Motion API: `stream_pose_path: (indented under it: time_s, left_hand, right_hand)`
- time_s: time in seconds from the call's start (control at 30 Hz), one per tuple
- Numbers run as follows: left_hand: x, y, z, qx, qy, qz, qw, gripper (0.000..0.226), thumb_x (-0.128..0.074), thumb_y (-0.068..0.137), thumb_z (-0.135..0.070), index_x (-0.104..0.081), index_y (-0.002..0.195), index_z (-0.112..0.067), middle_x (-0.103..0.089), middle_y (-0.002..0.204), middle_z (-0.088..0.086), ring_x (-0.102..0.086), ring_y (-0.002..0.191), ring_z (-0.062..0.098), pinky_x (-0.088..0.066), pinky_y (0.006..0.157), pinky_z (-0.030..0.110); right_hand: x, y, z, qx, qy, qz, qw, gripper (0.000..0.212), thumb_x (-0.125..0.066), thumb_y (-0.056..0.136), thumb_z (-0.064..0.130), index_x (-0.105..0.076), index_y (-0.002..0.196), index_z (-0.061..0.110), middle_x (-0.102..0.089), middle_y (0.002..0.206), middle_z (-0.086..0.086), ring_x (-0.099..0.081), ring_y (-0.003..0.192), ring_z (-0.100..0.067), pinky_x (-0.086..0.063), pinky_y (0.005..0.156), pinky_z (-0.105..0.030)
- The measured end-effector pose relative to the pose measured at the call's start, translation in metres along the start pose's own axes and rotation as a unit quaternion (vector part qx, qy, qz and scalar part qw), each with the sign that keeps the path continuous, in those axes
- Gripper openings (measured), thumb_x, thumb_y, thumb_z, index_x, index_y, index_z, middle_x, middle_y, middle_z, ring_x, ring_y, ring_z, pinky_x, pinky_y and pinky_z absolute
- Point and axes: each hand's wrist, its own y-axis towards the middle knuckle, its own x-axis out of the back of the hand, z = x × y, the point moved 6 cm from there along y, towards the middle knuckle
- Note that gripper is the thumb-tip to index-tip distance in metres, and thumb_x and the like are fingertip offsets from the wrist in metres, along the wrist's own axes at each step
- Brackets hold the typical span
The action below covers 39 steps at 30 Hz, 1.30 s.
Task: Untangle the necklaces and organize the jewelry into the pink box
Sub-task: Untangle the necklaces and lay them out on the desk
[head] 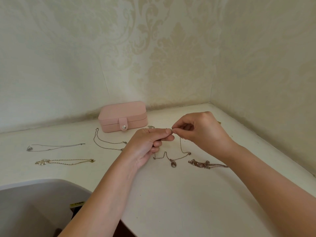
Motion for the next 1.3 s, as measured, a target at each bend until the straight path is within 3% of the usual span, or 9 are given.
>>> stream_pose_path:
  time_s: [0.2,0.43,0.63,0.83,0.97,1.07,1.3]
  left_hand:
    - [-0.001,0.000,0.000,-0.002,-0.010,0.009,1.000,0.008,-0.067,0.081,-0.012,-0.070,0.074,-0.010,-0.069,0.066,0.002,-0.030,0.039,0.002,-0.024,0.037,0.010]
    - [-0.002,0.001,0.000,-0.011,-0.013,0.015,1.000,0.005,-0.069,0.078,-0.015,-0.071,0.077,-0.010,-0.069,0.067,0.002,-0.031,0.041,0.002,-0.024,0.038,0.010]
    - [0.000,-0.002,-0.007,-0.068,0.055,0.003,0.996,0.014,-0.060,0.089,-0.015,-0.074,0.088,-0.012,-0.069,0.072,-0.002,-0.035,0.047,0.004,-0.030,0.044,0.012]
    - [-0.004,-0.002,-0.012,-0.090,0.079,-0.001,0.993,0.032,-0.044,0.092,-0.007,-0.066,0.070,-0.012,-0.046,0.055,-0.004,-0.025,0.051,0.011,-0.019,0.050,0.024]
    - [-0.005,-0.004,-0.014,-0.104,0.100,0.018,0.989,0.027,-0.048,0.089,-0.019,-0.059,0.065,-0.014,-0.028,0.051,-0.007,-0.019,0.050,0.011,-0.016,0.047,0.023]
    - [-0.007,-0.006,-0.016,-0.115,0.108,0.043,0.987,0.023,-0.051,0.077,-0.031,-0.058,0.060,-0.018,-0.023,0.051,-0.009,-0.016,0.047,0.009,-0.016,0.043,0.018]
    - [-0.015,-0.010,-0.019,-0.156,0.117,0.096,0.976,0.025,-0.054,0.080,-0.030,-0.068,0.062,-0.021,-0.021,0.050,-0.008,-0.016,0.046,0.009,-0.018,0.042,0.017]
  right_hand:
    - [-0.002,-0.001,0.000,0.030,-0.007,-0.024,0.999,0.006,-0.069,0.082,0.017,-0.074,0.080,0.020,-0.066,0.070,0.012,-0.059,0.071,-0.001,-0.049,0.062,-0.018]
    - [0.000,0.000,0.001,0.051,-0.005,-0.032,0.998,0.007,-0.068,0.083,0.011,-0.074,0.080,0.014,-0.066,0.070,0.009,-0.059,0.074,-0.003,-0.045,0.062,-0.010]
    - [0.016,0.002,-0.009,0.004,0.040,-0.041,0.998,0.007,-0.068,0.084,0.011,-0.074,0.082,0.014,-0.066,0.069,0.013,-0.059,0.064,0.001,-0.045,0.061,-0.009]
    - [0.021,0.003,-0.013,-0.012,0.033,0.004,0.999,0.009,-0.066,0.087,0.013,-0.072,0.086,0.020,-0.066,0.068,0.011,-0.061,0.062,-0.001,-0.050,0.063,-0.013]
    - [0.022,0.002,-0.009,-0.027,0.069,0.035,0.997,0.010,-0.065,0.087,0.012,-0.073,0.087,0.018,-0.068,0.069,0.006,-0.062,0.062,-0.002,-0.053,0.066,-0.017]
    - [0.022,0.002,-0.006,-0.039,0.096,0.056,0.993,0.010,-0.065,0.087,0.011,-0.074,0.086,0.016,-0.069,0.069,0.003,-0.064,0.064,-0.008,-0.055,0.068,-0.020]
    - [0.022,0.001,0.000,-0.039,0.110,0.083,0.990,0.009,-0.066,0.087,0.012,-0.074,0.085,0.015,-0.067,0.064,0.010,-0.061,0.060,-0.004,-0.054,0.065,-0.017]
